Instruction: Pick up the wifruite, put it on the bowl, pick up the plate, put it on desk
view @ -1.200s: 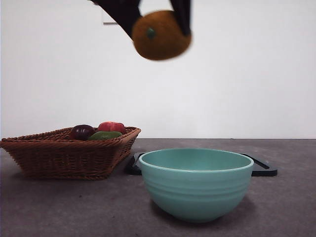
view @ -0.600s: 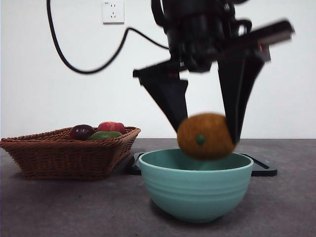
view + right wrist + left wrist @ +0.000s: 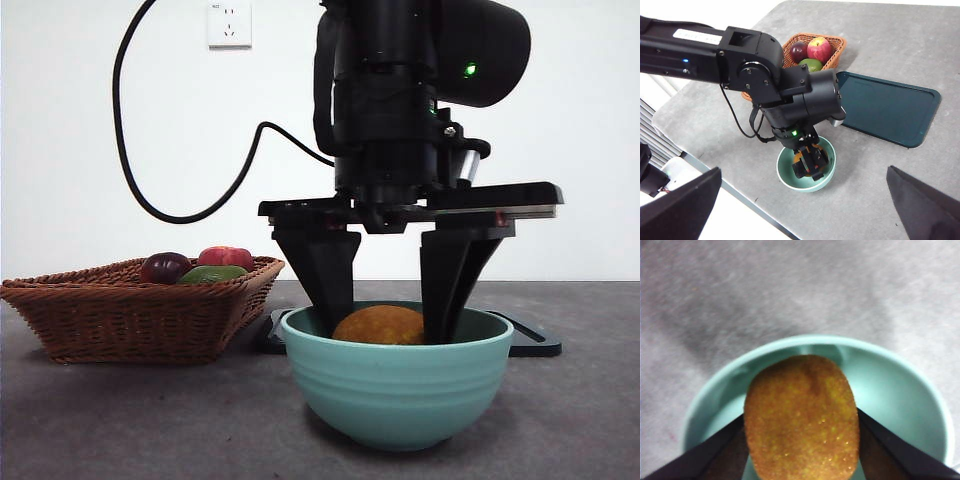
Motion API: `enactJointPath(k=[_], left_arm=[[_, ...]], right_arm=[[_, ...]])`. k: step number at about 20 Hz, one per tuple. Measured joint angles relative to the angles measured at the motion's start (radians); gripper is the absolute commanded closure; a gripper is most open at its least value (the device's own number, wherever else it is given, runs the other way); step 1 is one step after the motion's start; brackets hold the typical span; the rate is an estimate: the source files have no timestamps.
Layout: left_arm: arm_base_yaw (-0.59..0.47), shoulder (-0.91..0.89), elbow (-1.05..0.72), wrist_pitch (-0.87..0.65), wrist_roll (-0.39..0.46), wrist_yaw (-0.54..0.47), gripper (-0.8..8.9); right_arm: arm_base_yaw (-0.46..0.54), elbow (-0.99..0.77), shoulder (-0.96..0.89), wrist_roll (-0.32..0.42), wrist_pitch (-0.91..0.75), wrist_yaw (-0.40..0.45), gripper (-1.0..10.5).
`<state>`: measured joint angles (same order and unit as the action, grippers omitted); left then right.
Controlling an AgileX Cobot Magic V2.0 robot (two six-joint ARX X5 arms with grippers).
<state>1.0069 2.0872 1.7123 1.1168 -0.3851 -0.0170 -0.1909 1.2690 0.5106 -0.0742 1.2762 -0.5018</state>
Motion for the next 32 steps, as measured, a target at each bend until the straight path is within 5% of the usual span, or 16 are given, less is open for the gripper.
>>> enactJointPath(k=[19,25,32], left_arm=[[-0.003,0.011,0.000,0.000,0.001,0.035,5.32],[-0.003,0.013,0.002,0.008,0.010,0.035,3.10],[0.002,0.013,0.159,0.121,0.070,0.039,3.13]], right_arm=[[0.000,0.000,0.000,0.019,0.000,0.004,4.0],[0.000,0.000,0.000,0.019,0.000,0.004,4.0],[0.000,0.000,0.000,0.019,0.000,0.005,4.0]])
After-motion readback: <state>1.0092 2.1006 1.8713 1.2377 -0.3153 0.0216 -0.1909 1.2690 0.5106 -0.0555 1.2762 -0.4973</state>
